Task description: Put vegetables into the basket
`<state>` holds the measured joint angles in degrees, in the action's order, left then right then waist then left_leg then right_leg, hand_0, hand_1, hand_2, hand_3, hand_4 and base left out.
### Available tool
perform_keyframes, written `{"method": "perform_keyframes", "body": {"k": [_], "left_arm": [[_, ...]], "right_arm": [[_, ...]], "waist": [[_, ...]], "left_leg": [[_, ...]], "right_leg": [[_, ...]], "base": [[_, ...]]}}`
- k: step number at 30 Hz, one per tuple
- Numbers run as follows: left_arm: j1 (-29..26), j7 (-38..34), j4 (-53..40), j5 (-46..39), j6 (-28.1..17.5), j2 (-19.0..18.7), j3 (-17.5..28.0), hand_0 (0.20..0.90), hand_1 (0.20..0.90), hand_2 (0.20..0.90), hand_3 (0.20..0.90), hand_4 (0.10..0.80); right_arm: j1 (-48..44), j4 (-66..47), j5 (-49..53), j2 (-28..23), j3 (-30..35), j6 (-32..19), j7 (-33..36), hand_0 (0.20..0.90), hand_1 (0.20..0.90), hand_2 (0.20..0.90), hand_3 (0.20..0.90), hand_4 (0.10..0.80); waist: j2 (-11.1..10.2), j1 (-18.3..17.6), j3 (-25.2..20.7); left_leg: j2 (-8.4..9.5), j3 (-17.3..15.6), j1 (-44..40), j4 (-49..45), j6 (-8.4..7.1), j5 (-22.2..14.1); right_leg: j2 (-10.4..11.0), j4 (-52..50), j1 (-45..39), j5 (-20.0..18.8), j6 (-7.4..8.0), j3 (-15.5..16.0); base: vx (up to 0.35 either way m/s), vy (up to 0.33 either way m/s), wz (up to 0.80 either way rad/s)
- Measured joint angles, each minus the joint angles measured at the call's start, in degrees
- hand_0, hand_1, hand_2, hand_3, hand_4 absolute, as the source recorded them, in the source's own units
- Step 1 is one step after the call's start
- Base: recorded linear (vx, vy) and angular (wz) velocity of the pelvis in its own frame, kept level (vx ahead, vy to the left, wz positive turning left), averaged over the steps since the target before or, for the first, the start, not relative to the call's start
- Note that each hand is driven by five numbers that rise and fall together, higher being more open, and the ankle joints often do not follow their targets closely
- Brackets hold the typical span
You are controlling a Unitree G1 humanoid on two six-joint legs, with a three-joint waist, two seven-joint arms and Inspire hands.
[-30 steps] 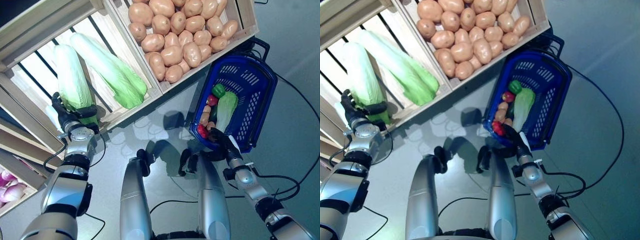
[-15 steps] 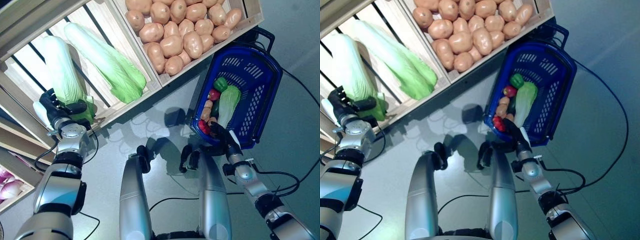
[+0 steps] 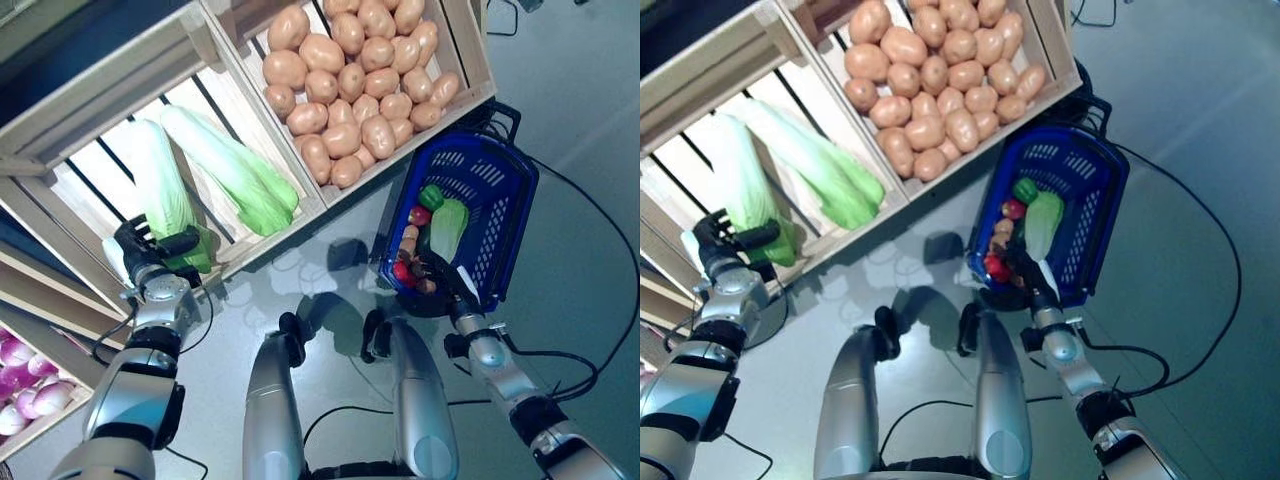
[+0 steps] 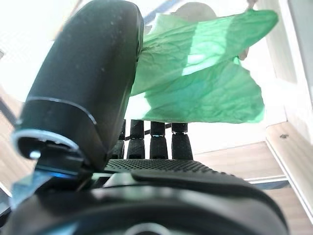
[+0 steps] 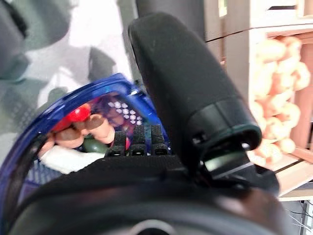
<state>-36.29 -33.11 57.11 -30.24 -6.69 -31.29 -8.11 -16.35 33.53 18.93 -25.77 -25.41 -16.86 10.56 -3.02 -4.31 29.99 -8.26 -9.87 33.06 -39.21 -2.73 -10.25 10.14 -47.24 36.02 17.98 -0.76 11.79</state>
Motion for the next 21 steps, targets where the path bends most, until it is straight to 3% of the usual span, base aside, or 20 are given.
{"method": "perform_keyframes", "body": {"k": [4,9,12,16,18,21], "left_arm": [[6.0,0.2,-4.9,-2.2,-0.6,3.1,1.5,0.300,0.300,0.300,0.300,0.400],[14.0,-1.1,-12.9,-2.1,-4.9,7.6,3.0,0.300,0.300,0.300,0.300,0.400],[18.5,-3.1,-17.6,-1.3,-6.6,11.0,3.0,0.300,0.300,0.300,0.300,0.400],[24.7,-5.3,-22.6,3.4,-7.0,16.8,3.8,0.300,0.300,0.300,0.300,0.400],[27.3,-6.8,-25.2,6.0,-6.3,17.3,3.6,0.300,0.300,0.300,0.300,0.400],[31.7,-7.6,-26.8,9.6,-6.0,17.7,2.6,0.300,0.300,0.300,0.300,0.400]], "right_arm": [[2.4,-3.7,2.3,1.7,0.7,-0.8,0.0,0.900,0.900,0.900,0.900,0.800],[5.3,-8.9,6.5,5.3,4.6,-2.9,-0.4,0.900,0.900,0.900,0.900,0.800],[8.8,-12.1,8.5,6.0,6.7,-4.3,-0.8,0.900,0.900,0.900,0.900,0.800],[13.8,-14.9,10.5,6.6,8.9,-4.7,-0.8,0.900,0.900,0.900,0.900,0.800],[14.5,-16.2,10.9,7.2,9.0,-4.7,0.6,0.900,0.900,0.900,0.900,0.800],[14.5,-19.7,10.9,8.3,9.4,-4.7,2.0,0.900,0.900,0.900,0.900,0.800]], "waist": [[0.1,0.3,-0.1],[0.6,0.8,-0.3],[2.0,1.1,-1.3],[5.4,1.8,-7.9],[6.7,2.0,-9.8],[6.8,2.1,-13.9]], "left_leg": [[0.79,-0.5,-9.0,6.2,-0.24,0.6],[2.04,-1.4,-17.6,12.9,0.04,2.0],[2.38,-1.4,-23.1,17.2,0.16,3.0],[3.42,-1.4,-28.9,24.3,0.23,4.5],[3.40,-1.4,-34.5,29.8,0.11,6.2],[3.56,-1.2,-36.9,34.5,0.00,7.8]], "right_leg": [[0.0,5.5,-8.8,-0.4,0.72,1.1],[0.2,10.6,-16.5,-1.0,1.76,1.4],[-0.1,14.5,-22.0,-1.6,2.63,2.0],[-0.7,20.6,-27.7,-2.8,3.67,2.9],[-1.9,25.5,-33.1,-4.3,4.00,3.5],[-2.6,29.3,-35.3,-5.3,4.45,4.2]], "base": [[0.092,-0.023,0.00],[0.116,-0.022,0.00],[0.149,-0.034,0.04],[0.133,-0.032,0.04],[0.083,-0.037,-0.01],[0.050,-0.061,0.07]]}}
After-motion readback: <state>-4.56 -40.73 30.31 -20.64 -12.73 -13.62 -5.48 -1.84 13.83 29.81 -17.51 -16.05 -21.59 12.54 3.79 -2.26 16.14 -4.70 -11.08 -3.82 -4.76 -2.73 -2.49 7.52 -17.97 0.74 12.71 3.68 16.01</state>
